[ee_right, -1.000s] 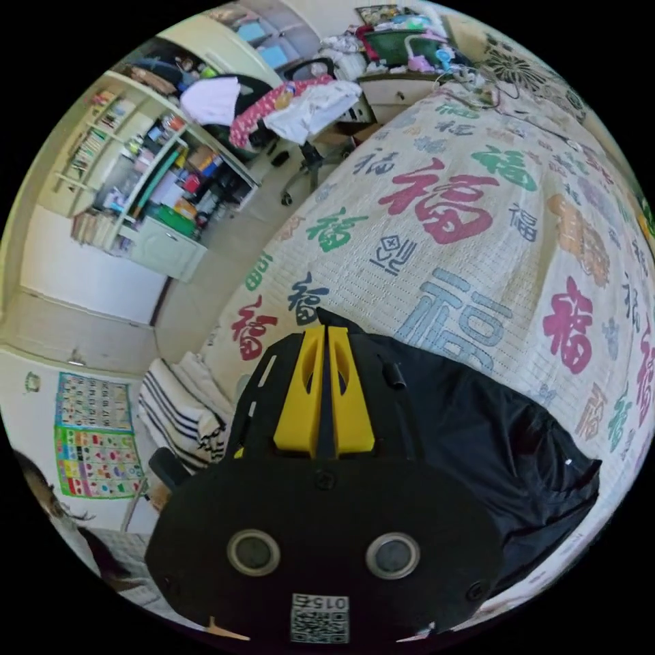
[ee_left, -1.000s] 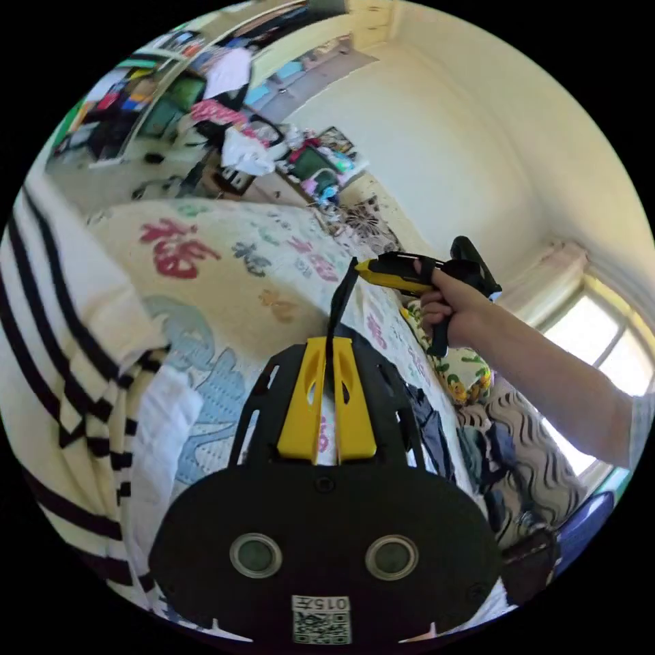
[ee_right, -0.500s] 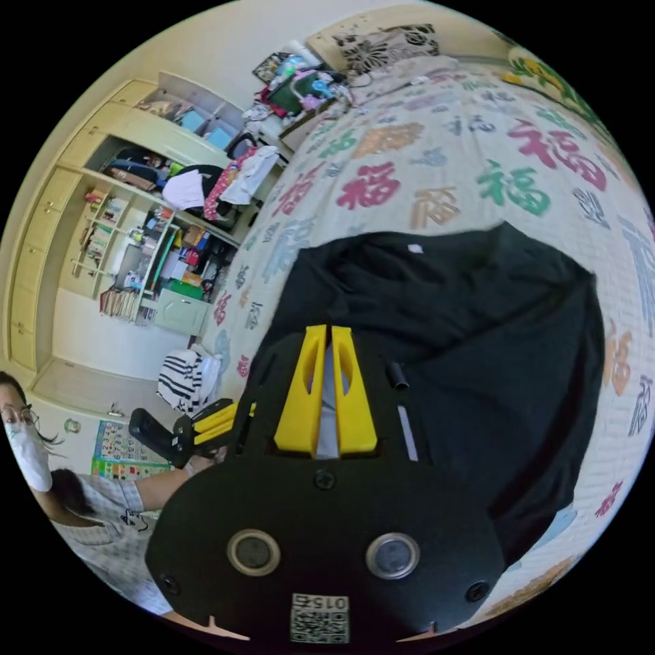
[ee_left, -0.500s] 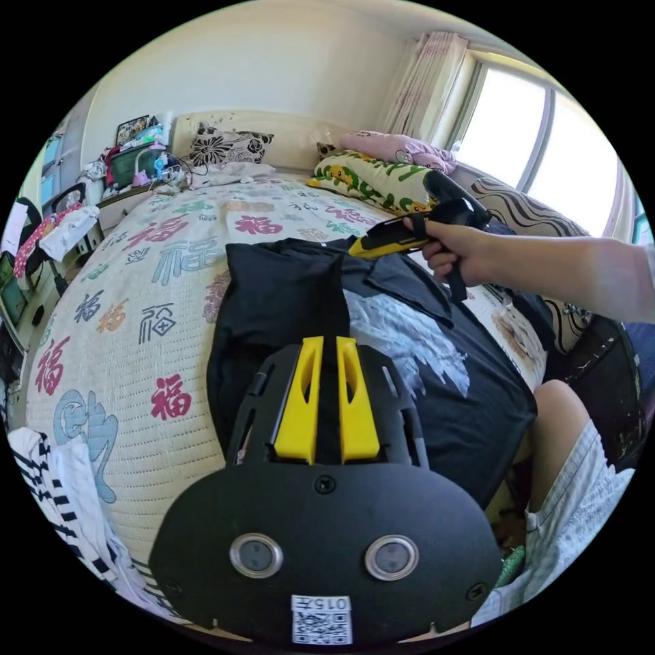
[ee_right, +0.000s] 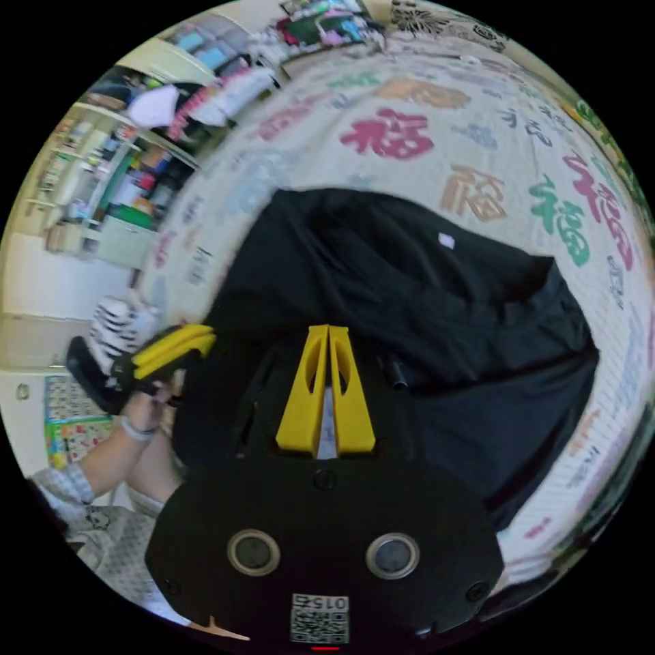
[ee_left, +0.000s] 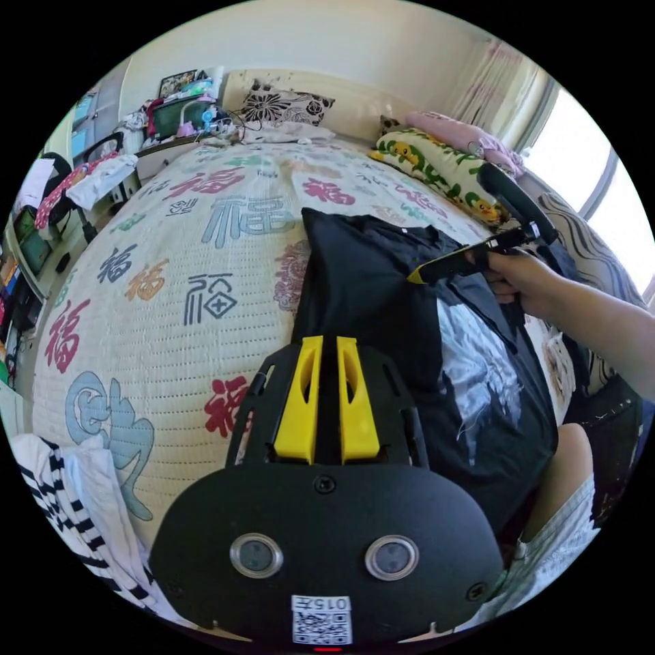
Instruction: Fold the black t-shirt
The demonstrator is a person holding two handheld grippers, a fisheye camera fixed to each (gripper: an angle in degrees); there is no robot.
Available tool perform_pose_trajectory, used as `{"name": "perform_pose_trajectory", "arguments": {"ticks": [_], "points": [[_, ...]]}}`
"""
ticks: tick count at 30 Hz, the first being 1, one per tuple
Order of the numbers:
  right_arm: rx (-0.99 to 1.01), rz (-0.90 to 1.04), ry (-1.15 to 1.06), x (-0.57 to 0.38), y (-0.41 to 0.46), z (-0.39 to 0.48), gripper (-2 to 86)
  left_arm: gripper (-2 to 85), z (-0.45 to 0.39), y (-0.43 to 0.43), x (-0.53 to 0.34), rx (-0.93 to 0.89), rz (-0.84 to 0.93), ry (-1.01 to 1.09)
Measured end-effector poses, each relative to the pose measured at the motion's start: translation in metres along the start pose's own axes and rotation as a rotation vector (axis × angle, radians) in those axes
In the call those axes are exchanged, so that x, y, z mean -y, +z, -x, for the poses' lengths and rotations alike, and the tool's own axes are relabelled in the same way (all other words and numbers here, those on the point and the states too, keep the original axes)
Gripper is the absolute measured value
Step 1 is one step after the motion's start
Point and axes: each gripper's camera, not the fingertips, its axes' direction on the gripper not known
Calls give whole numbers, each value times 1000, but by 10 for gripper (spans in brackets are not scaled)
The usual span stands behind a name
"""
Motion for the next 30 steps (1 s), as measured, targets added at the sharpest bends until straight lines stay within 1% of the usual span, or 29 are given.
{"name": "perform_pose_trajectory", "arguments": {"ticks": [3, 5, 7, 10, 13, 16, 18, 20, 21, 22, 24, 27, 30], "points": [[-58, 23, -27, -3, -10, 3, -3, 45, 20, -9, 6, -77, 1, -56], [-43, 27, -60, 1, -21, 5, 3, 58, 40, -22, 5, -132, -68, -94], [11, -9, -64, 17, -40, 7, 23, 61, 52, -29, 5, -126, -113, -111], [-7, -57, -112, 52, -54, 21, 58, 64, 64, -29, 16, -131, -153, -112], [-49, -30, -132, 91, -47, 36, 70, 62, 69, -16, 28, -133, -119, -96], [-49, 9, -101, 120, -33, 41, 77, 48, 72, -14, 36, -131, -123, -73], [-8, 23, -70, 133, -27, 40, 76, 26, 73, -16, 42, -125, -134, -53], [39, 66, -18, 144, -19, 37, 57, 14, 77, -11, 52, -118, -103, -49], [35, 116, 0, 148, -14, 36, 25, 12, 80, -10, 55, -122, -92, -55], [1, 120, -12, 151, -15, 36, 5, 9, 85, -7, 61, -133, -71, -69], [-28, 69, -2, 151, -25, 33, -3, 4, 96, -3, 68, -154, -46, -101], [24, 4, 78, 149, -43, 18, -7, -2, 109, -2, 79, -186, -40, -132], [-58, 12, 50, 147, -47, 19, -3, -4, 113, -1, 92, -177, -22, -130]]}}
